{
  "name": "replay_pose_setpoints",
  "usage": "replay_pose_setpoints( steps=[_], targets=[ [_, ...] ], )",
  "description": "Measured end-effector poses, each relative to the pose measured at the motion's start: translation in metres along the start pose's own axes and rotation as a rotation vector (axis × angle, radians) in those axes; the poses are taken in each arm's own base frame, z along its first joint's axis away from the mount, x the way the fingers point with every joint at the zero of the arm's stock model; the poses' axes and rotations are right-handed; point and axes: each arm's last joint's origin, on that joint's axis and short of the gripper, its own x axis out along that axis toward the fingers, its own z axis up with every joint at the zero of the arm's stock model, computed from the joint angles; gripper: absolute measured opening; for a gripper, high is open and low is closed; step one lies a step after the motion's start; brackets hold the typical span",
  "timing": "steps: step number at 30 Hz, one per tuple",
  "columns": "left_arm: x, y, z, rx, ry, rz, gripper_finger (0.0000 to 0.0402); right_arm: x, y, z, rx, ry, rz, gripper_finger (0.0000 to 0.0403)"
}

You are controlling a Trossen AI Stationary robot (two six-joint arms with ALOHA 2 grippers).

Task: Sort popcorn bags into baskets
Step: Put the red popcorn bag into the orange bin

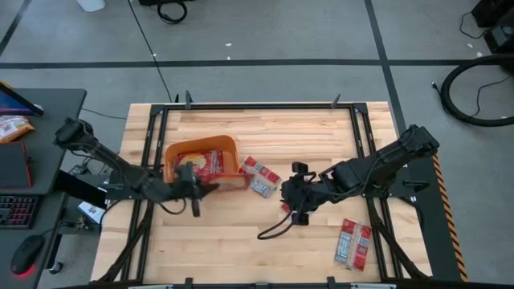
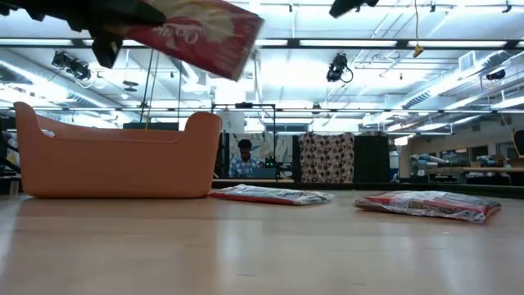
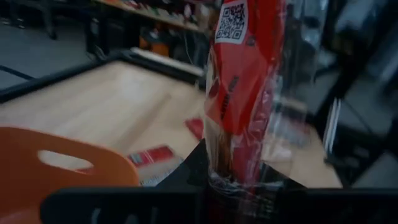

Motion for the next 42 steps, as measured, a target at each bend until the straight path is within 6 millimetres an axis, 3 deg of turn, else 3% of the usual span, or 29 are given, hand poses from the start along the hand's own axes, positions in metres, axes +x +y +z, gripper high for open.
replay_pose_setpoints(
  steps=[6, 16, 26, 33, 42],
  targets=[
    [-0.019, 0.021, 0.006, -0.096, -0.094, 0.079, 0.0035, 0.006, -0.003, -0.003, 0.013, 0.011, -0.005, 0.0156],
    [-0.041, 0.063, -0.027, -0.261, -0.157, 0.185, 0.0035, 0.019, -0.001, -0.017, 0.032, 0.043, 0.001, 0.0155],
    [-0.048, 0.079, -0.034, -0.287, -0.199, 0.334, 0.004, 0.021, 0.002, -0.016, 0.06, 0.034, 0.047, 0.0155],
    [-0.047, 0.084, -0.041, -0.324, -0.14, 0.337, 0.0081, 0.021, 0.002, -0.015, 0.061, 0.021, 0.052, 0.0155],
    [-0.047, 0.083, -0.036, -0.252, -0.176, 0.362, 0.0164, 0.021, 0.004, -0.011, 0.045, -0.022, 0.071, 0.0155]
  ],
)
